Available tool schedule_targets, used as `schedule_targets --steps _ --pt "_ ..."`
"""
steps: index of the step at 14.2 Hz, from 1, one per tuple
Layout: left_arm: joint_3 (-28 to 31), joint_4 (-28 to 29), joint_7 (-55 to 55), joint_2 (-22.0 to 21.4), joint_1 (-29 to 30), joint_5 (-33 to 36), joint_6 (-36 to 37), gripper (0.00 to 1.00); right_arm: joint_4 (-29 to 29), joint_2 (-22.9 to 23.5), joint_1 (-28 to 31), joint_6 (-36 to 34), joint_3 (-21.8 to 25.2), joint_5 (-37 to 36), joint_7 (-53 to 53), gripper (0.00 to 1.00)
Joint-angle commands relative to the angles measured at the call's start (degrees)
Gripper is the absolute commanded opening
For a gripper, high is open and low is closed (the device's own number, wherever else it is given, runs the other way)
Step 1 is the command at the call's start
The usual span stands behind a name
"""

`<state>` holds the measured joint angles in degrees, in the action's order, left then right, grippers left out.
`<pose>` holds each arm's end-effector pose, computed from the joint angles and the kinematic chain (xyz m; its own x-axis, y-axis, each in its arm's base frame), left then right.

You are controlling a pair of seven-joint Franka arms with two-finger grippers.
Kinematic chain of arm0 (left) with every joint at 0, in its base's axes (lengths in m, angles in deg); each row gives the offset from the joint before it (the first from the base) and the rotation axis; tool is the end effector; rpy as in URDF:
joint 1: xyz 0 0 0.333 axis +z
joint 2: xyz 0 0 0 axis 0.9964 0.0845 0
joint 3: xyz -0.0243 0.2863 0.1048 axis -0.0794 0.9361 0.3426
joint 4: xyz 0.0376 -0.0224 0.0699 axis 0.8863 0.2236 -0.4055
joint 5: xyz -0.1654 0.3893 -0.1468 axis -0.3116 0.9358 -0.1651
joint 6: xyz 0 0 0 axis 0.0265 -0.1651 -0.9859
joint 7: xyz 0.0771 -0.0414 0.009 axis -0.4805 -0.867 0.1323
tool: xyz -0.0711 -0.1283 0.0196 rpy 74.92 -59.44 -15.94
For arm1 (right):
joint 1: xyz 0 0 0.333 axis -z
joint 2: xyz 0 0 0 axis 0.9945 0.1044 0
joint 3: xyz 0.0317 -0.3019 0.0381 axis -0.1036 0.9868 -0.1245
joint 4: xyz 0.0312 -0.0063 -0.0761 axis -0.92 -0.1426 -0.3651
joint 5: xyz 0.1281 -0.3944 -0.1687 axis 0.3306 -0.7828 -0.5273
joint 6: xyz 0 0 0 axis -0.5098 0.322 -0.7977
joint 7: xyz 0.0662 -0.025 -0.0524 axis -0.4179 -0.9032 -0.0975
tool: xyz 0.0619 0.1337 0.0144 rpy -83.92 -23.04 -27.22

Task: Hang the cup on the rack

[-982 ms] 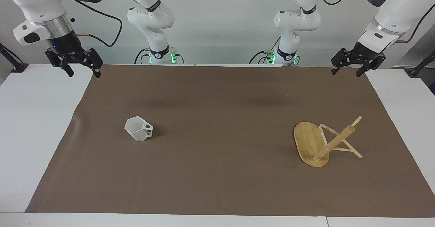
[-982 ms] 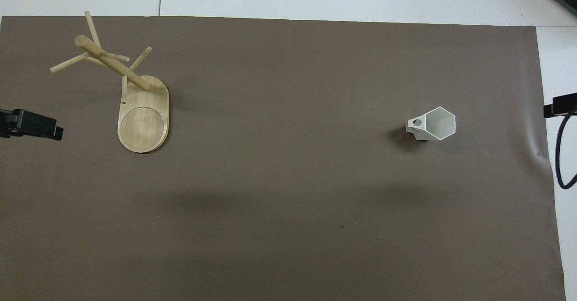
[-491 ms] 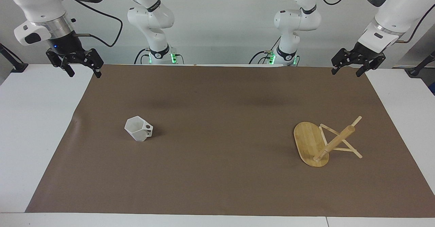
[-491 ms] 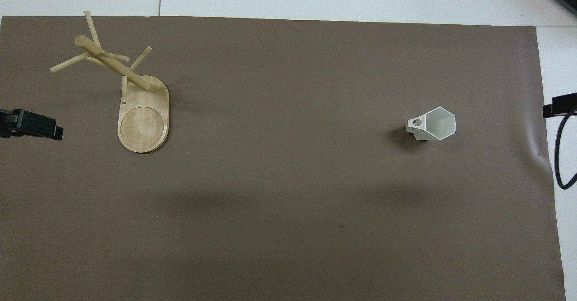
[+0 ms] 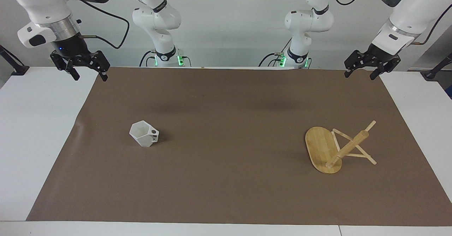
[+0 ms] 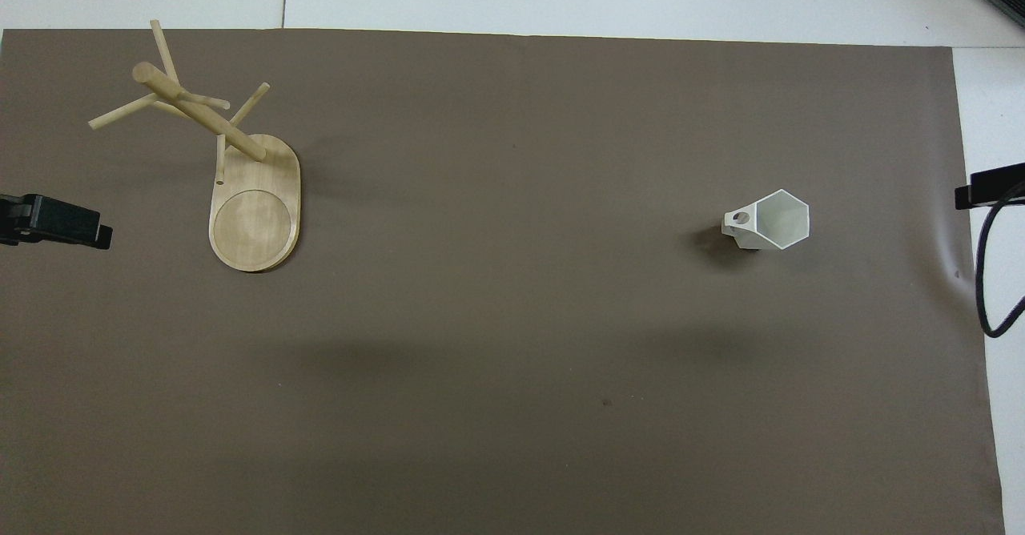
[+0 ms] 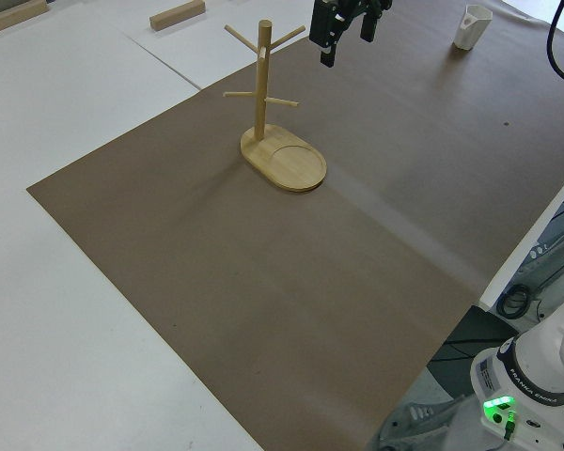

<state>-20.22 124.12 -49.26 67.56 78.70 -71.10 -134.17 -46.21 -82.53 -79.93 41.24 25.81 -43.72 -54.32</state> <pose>0.5911 -0.0207 0.5791 0.9933 -0.1116 -0.0289 -0.1092 -0.9913 0.0736 0.6146 -0.0878 0.5897 0.9961 -0.0480 0.0740 -0.0478 -0.9988 -0.0045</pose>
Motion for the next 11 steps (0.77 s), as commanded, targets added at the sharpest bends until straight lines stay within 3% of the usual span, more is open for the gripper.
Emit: schedule_targets --steps 1,11 --pt "-0.3 1.6 0.2 -1.5 0.4 1.0 -0.1 1.00 -0.9 -0.8 0.1 -0.4 -0.3 0.7 -0.8 1.00" --pt "-0.3 1.6 0.2 -1.5 0.4 1.0 0.0 1.00 -2.8 -2.0 -0.1 -1.4 -0.6 0.9 0.8 1.00"
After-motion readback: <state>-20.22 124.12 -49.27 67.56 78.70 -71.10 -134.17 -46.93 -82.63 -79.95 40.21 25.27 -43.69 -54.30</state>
